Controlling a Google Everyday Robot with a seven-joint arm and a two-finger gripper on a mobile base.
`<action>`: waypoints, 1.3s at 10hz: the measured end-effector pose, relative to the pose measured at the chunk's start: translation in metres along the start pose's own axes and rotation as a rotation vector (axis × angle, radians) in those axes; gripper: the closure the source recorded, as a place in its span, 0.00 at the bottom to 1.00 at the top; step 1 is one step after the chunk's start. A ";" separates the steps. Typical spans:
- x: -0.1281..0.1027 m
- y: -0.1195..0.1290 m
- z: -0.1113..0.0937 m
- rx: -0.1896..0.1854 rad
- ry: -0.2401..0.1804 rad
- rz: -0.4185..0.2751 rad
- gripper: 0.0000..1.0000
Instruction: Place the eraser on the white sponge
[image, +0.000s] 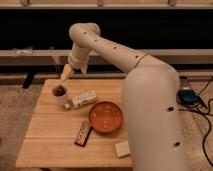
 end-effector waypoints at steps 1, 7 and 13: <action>0.000 0.000 0.000 0.000 0.000 0.000 0.20; 0.000 0.000 0.000 0.000 0.000 0.000 0.20; 0.000 0.001 0.003 0.075 0.032 -0.008 0.20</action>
